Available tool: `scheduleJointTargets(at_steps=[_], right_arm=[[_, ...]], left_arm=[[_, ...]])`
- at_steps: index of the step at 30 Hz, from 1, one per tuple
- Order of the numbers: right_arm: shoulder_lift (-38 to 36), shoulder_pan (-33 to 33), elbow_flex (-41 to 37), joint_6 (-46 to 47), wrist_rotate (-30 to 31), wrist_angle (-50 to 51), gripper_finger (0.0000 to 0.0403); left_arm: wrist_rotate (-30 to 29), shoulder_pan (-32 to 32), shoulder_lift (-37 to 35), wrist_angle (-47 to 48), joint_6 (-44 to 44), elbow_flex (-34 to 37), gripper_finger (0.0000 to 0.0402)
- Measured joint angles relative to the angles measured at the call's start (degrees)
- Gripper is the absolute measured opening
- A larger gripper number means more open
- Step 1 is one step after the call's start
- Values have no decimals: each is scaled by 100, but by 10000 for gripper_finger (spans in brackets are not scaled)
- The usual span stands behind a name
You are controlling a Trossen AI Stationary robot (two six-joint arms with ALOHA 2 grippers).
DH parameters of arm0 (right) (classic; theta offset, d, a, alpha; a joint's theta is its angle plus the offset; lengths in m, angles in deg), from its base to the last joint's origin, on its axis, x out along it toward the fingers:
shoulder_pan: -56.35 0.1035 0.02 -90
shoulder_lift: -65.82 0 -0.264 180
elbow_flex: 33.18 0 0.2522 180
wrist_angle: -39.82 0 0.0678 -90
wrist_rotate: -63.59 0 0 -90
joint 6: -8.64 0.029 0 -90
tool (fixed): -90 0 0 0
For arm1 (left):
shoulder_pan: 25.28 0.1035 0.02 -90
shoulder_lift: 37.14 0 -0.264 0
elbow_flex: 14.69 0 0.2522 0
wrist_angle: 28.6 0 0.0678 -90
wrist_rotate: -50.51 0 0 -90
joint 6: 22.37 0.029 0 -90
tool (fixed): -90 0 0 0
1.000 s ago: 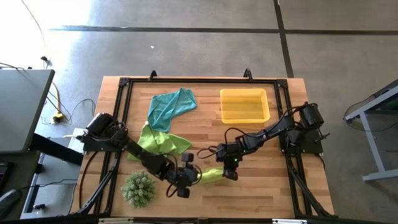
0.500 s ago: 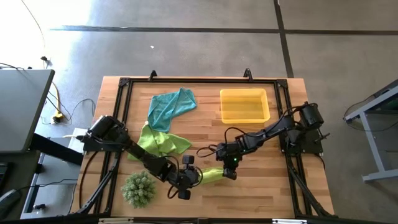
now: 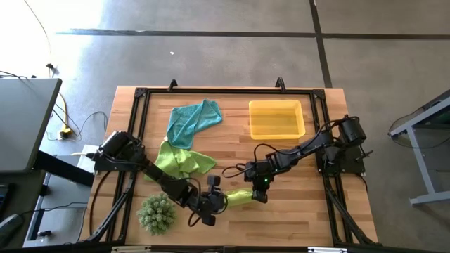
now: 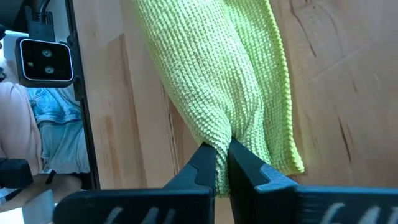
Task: Roll microfiber towels into tight, uniform cylinder then place into a basket
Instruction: Roll the light green towel
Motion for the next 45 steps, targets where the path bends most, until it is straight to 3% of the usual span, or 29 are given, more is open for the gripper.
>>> scheduleJointTargets(at_steps=[7, 13, 18, 23, 28, 39, 42, 45], right_arm=[[-2, 0, 0, -22, 4, -2, 2], [-2, 0, 2, -58, 22, -17, 2], [-2, 0, 2, -140, 22, -68, 2], [-2, 0, 2, -155, 22, -84, 2], [-2, 0, 2, -155, 22, -91, 2], [-2, -2, 2, -157, 26, -107, 3], [-2, 0, 2, -434, 66, -109, 18], [-8, -7, 2, -636, 77, -111, 59]], left_arm=[[-169, -21, 0, -399, 61, 0, 116], [815, 13, 2, -566, -139, 0, 116], [624, 107, 4, -214, -216, 0, 116], [1104, 269, 4, -71, -579, 0, 116], [1124, 280, 4, -47, -606, 0, 115], [1205, 285, 574, -225, -1263, -26, 115], [1226, 285, 581, -194, -1631, -24, 115], [1330, 288, 588, -150, -1991, -24, 115]])
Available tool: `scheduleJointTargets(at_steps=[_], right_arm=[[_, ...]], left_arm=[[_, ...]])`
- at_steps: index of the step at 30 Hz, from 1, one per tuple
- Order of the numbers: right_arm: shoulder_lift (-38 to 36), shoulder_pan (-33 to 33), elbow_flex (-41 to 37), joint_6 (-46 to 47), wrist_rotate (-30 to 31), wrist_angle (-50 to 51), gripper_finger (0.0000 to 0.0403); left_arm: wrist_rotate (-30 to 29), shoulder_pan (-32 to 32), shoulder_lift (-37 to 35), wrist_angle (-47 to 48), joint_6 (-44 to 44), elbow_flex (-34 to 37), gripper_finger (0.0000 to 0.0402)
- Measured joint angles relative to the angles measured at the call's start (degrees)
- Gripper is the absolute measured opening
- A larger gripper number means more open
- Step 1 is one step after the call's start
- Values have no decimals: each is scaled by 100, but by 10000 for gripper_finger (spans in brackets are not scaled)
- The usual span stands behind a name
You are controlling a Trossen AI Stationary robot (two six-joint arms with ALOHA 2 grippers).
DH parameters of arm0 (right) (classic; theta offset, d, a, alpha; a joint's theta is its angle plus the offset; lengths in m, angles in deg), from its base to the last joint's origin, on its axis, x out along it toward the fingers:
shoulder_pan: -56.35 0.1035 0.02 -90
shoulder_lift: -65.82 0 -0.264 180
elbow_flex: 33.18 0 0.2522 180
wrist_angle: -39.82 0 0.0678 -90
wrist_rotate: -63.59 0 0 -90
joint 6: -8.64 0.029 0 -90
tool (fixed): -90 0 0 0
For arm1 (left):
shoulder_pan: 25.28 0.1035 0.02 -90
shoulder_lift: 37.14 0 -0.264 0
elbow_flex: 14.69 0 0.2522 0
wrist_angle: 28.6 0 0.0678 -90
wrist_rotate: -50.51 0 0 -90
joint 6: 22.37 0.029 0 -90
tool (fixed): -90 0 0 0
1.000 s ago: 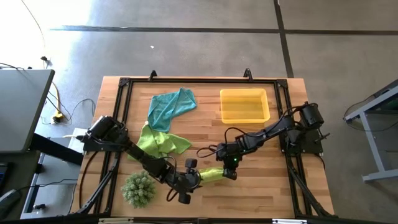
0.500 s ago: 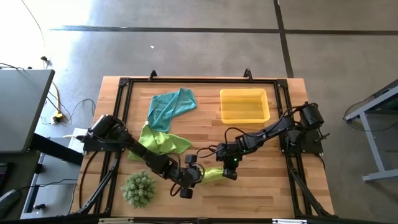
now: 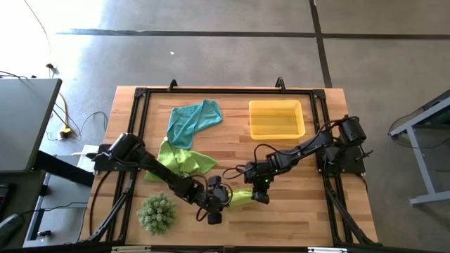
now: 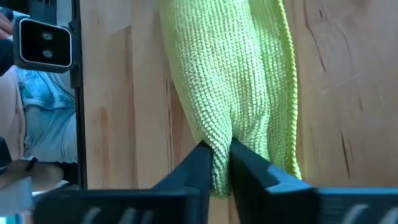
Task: Roll microfiber towels into tight, uniform cylinder then place into a basket
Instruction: Roll the light green towel
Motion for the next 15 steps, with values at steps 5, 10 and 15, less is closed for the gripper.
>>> scheduleJointTargets(at_steps=[5, 10, 15], right_arm=[[-232, -120, -4, -15, -75, 219, 133], [-799, -169, -7, -303, 15, 558, 166], [-1408, 212, -7, -1164, 927, 626, 169]], left_arm=[[244, 9, 0, 88, -215, -3, 115], [308, 8, 0, 83, -269, 2, 115], [378, 48, 0, 76, -389, 8, 115]])
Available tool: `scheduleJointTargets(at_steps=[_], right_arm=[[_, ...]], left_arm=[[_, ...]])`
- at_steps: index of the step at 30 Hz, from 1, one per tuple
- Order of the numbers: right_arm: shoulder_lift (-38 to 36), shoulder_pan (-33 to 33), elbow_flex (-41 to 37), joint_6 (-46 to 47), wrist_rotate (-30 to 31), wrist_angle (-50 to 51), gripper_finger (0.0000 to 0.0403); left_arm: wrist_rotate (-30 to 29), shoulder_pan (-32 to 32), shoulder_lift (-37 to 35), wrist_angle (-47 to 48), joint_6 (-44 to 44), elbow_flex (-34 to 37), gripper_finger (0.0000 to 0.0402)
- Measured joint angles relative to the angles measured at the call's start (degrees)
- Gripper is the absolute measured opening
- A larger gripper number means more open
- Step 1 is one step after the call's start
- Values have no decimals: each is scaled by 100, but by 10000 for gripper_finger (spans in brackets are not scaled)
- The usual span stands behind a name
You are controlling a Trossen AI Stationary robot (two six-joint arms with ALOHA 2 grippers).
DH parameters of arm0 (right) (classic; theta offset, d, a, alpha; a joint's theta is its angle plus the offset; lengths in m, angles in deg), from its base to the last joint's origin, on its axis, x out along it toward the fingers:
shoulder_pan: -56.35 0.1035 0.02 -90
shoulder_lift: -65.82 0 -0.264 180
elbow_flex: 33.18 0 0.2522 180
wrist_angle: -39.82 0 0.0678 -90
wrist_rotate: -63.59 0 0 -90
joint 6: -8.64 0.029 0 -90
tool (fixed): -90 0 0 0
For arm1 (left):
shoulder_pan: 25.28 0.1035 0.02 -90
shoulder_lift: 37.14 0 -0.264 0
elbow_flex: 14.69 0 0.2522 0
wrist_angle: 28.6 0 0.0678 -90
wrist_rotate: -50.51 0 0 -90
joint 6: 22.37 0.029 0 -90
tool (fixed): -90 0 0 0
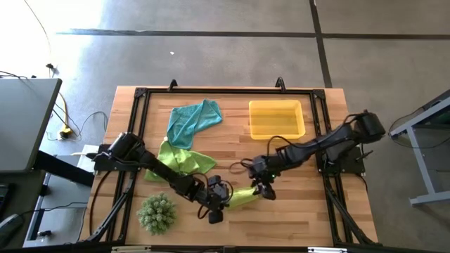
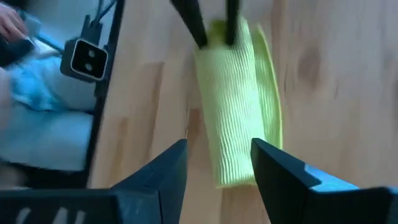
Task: Roll microfiber towels into tight, uniform cylinder then place into a basket
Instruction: Roll the light green towel
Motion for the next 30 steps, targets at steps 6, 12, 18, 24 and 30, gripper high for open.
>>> scheduleJointTargets(at_steps=[6, 12, 18, 24, 30], right_arm=[[-157, 862, 2, -1184, 1578, -49, 169], [233, 1311, 2, -1214, 2364, -102, 169], [654, 1377, 2, -1212, 2648, -416, 169], [701, 1419, 4, -1291, 2654, -779, 169], [721, 1632, 7, -1865, 2642, -722, 169]], left_arm=[[48, 41, -2, -18, -41, 6, 115], [68, 57, -2, -23, -134, 9, 115], [98, 57, -4, -24, -205, 9, 115], [103, 57, -4, -30, -338, 10, 115], [127, 59, -4, -30, -430, 9, 115]])
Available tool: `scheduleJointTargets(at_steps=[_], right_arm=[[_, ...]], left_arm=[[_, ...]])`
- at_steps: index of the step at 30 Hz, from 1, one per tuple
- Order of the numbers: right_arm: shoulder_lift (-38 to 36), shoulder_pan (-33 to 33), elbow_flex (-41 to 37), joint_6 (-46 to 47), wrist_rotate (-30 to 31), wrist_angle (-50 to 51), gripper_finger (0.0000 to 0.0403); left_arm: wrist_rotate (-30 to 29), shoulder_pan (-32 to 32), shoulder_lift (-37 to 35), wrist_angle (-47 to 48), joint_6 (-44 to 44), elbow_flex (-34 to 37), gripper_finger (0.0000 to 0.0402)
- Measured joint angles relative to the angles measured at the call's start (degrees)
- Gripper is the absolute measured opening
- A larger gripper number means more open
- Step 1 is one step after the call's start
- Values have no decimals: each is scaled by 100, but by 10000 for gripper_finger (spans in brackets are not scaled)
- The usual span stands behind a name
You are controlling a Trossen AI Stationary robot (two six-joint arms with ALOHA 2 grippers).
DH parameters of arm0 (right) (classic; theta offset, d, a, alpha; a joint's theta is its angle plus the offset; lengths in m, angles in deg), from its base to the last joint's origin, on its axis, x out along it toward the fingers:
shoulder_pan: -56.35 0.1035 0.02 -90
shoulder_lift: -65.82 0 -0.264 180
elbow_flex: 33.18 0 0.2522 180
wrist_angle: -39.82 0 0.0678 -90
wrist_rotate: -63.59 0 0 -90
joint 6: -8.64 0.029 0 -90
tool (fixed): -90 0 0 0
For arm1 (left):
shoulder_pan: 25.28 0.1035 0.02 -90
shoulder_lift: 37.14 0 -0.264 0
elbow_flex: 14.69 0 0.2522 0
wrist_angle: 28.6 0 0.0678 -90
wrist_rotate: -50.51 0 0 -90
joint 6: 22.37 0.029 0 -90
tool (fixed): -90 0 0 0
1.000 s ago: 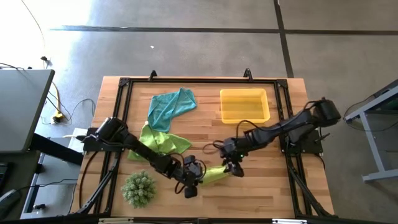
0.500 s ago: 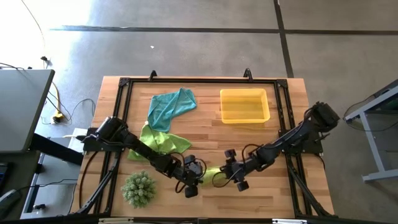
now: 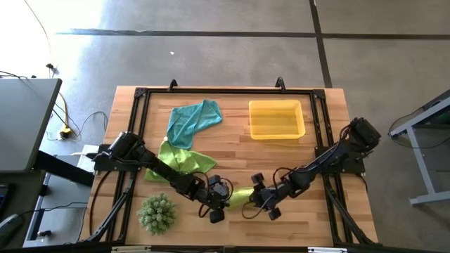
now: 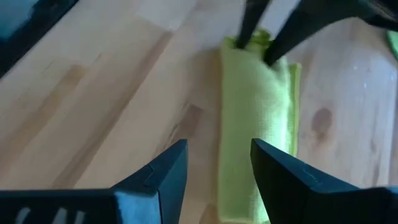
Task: Roll microfiber towels into tight, uniform cylinder then place into a basket
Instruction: Roll the light green towel
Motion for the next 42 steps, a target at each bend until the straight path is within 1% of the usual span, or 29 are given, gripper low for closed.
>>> scheduleJointTargets(at_steps=[6, 8, 12, 16, 21, 26, 30, 35, 38, 42], right_arm=[[9, 218, 0, -613, 15, -12, 169], [67, 245, 0, -734, 193, -10, 169], [174, 205, 0, -694, 538, -26, 169], [231, 85, 2, -409, 708, -3, 169], [441, -111, 4, 17, 322, 114, 181], [744, -176, 26, 90, 345, 62, 198], [845, -220, 33, 597, 343, 117, 200], [855, -268, 42, 1330, 297, 223, 182], [859, -274, 40, 1541, 278, 263, 159], [859, -299, 33, 1750, 242, 272, 122]], left_arm=[[21, 0, -2, 0, -19, 0, 115], [24, 0, -2, 0, -18, 0, 115], [27, 0, -2, -4, -17, 2, 115], [29, 0, -2, -6, -13, 2, 115], [31, 0, -2, -13, -10, 2, 115], [56, 0, -2, -55, -65, 6, 115], [63, 0, -109, -34, -59, 9, 115], [195, -7, -461, 307, 160, 42, 121], [273, -24, -744, 639, 170, 44, 128], [207, -72, -972, 876, 272, 38, 137]])
